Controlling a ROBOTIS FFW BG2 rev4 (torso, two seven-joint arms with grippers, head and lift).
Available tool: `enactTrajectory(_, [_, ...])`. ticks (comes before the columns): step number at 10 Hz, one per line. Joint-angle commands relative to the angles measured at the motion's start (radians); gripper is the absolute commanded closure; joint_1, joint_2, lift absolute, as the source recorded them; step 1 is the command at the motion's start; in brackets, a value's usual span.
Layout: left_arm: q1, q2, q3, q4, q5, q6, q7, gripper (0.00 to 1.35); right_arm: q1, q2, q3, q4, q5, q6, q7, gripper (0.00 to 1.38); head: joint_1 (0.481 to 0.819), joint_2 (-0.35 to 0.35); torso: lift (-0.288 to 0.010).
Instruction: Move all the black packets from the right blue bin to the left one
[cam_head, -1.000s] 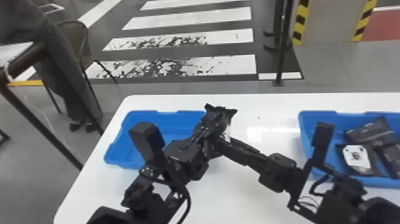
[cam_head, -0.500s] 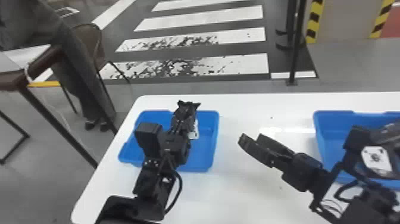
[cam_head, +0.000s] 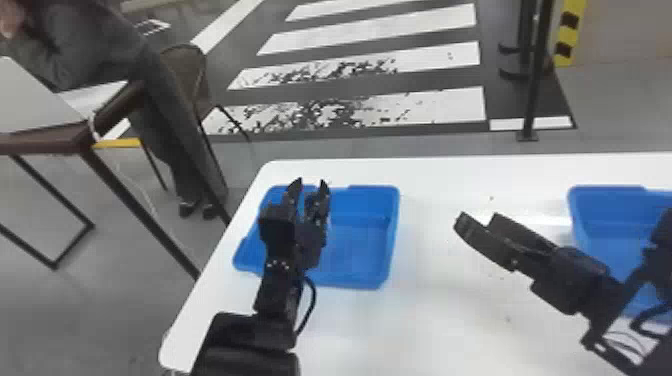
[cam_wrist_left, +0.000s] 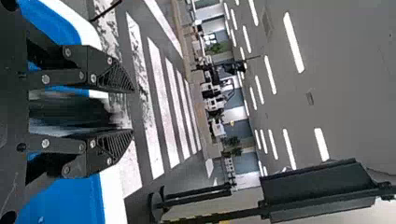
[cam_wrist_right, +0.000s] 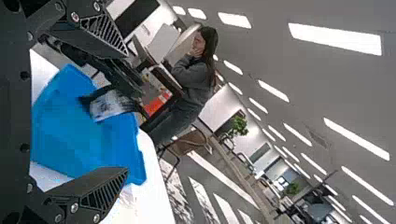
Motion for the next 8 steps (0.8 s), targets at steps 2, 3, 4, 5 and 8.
enactTrajectory(2, [0.092, -0.006, -0.047, -0.086, 0.177, -0.118, -0.053, 0.11, 0.031, 0.028, -0.225, -0.148, 0.280, 0.150, -0.042, 0.18, 0.695, 0.286, -0.140])
enactTrajectory(3, [0.161, -0.003, -0.078, -0.199, 0.213, -0.091, -0.053, 0.11, 0.051, 0.037, -0.305, -0.243, 0.400, 0.251, -0.086, 0.18, 0.695, 0.222, -0.140])
enactTrajectory(4, [0.227, 0.005, -0.114, -0.295, 0.255, -0.071, -0.054, 0.11, 0.088, 0.049, -0.376, -0.356, 0.511, 0.361, -0.145, 0.18, 0.695, 0.155, -0.140])
enactTrajectory(5, [0.284, 0.008, -0.134, -0.376, 0.281, -0.049, -0.059, 0.11, 0.110, 0.063, -0.440, -0.427, 0.583, 0.484, -0.177, 0.18, 0.695, 0.083, -0.140])
enactTrajectory(8, [0.379, 0.013, -0.134, -0.491, 0.299, 0.056, -0.085, 0.11, 0.120, 0.080, -0.528, -0.521, 0.657, 0.850, -0.272, 0.18, 0.695, -0.086, -0.140])
